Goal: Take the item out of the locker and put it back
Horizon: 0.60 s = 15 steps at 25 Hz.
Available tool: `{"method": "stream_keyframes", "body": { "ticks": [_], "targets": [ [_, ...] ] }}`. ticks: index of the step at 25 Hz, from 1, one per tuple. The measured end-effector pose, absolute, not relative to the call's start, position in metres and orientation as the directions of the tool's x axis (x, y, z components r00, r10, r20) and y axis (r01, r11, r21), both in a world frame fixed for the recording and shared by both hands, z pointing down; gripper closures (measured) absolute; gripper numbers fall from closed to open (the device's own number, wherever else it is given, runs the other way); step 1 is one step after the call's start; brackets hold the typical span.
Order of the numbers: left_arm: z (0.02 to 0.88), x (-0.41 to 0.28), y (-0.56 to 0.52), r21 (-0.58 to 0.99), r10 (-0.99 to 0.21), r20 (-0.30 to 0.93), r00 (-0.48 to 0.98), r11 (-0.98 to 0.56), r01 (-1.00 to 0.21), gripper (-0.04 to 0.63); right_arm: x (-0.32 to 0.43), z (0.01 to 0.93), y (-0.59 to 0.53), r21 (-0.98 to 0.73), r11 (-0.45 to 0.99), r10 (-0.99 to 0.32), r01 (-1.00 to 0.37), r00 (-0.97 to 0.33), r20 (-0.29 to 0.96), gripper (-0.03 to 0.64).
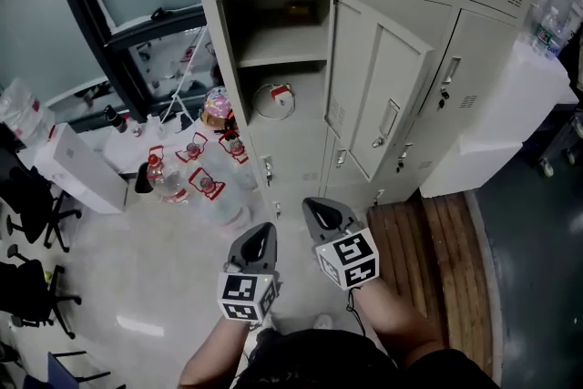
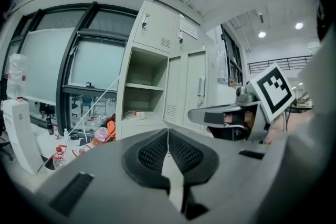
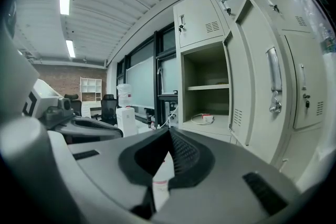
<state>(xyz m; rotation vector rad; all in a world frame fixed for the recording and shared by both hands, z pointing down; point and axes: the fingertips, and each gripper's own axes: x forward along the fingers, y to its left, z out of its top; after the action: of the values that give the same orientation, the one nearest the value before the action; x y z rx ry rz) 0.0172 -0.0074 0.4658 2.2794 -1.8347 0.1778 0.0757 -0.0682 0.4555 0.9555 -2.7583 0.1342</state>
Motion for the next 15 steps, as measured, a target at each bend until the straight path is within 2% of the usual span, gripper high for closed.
{"method": "stream_keyframes", "body": {
  "ticks": [15],
  "targets": [
    [0.462, 0.030, 0.007, 0.075, -0.952, 0.217, 0.218, -0.207, -0.976, 0.588, 0.083, 0.449, -0.054, -0.013, 0.792, -0.594, -0.611, -0.775, 0.215, 0.618]
  ]
}}
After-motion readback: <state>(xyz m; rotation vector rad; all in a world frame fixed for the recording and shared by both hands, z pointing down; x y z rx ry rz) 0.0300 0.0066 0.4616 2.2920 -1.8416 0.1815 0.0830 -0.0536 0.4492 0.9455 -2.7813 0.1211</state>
